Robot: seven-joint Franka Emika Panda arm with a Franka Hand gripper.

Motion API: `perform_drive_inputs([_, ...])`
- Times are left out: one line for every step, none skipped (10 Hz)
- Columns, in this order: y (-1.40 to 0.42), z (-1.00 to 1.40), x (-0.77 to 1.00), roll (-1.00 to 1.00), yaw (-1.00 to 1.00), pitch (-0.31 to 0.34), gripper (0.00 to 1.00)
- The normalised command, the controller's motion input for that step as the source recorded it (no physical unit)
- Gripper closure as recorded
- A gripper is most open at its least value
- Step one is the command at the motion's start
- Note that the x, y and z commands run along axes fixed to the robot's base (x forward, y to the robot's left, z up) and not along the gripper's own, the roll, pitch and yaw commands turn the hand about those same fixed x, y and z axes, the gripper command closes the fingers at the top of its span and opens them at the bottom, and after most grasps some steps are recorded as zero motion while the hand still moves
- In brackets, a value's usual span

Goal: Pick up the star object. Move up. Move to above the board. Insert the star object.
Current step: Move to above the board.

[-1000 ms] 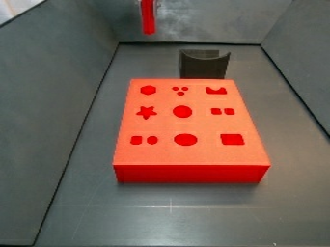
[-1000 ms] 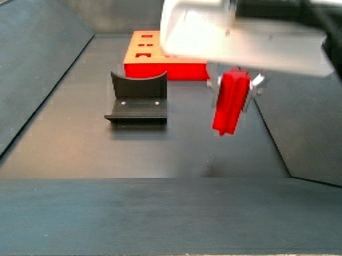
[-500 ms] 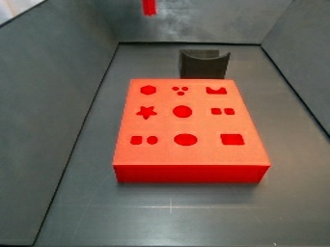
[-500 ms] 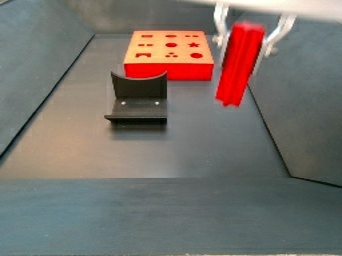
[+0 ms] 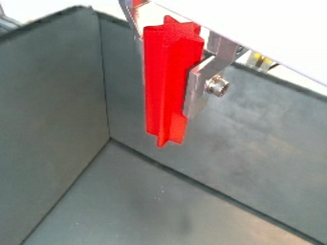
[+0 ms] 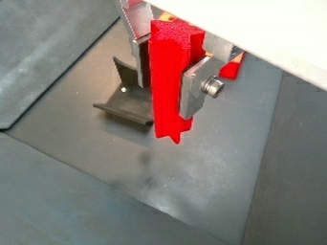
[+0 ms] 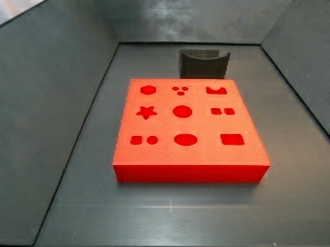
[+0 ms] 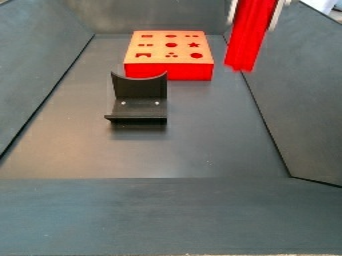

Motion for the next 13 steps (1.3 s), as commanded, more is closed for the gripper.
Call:
perform_drive_inputs([0.01, 1.00, -0.01, 0.02, -0.03, 0.098, 1.00])
perform_drive_inputs([0.01, 1.00, -0.01, 0.02, -0.03, 0.101, 1.00])
perform_drive_inputs([0.01, 1.00, -0.01, 0.02, -0.03, 0.101, 1.00])
perform_drive_inputs([0.01, 1.00, -0.01, 0.02, -0.03, 0.100, 1.00])
perform_drive_inputs([0.01, 1.00, -0.01, 0.01, -0.04, 0.099, 1.00])
perform_drive_inputs([0.01, 1.00, 0.00, 0.01, -0.04, 0.097, 1.00])
perform_drive_inputs([0.01, 1.00, 0.00, 0.01, -0.04, 0.099, 1.00])
perform_drive_inputs([0.01, 1.00, 0.00, 0.01, -0.04, 0.102, 1.00])
perform_drive_inputs([0.01, 0.79, 0.01, 0.00, -0.04, 0.102, 1.00])
perform_drive_inputs([0.01, 0.68, 0.01, 0.00, -0.04, 0.101, 1.00])
perform_drive_inputs([0.01, 0.47, 0.01, 0.00, -0.04, 0.102, 1.00])
perform_drive_inputs([0.01, 0.37, 0.01, 0.00, -0.04, 0.101, 1.00])
perform_drive_inputs([-1.00, -0.12, 0.14, -0.34, 1.00, 0.561, 1.00])
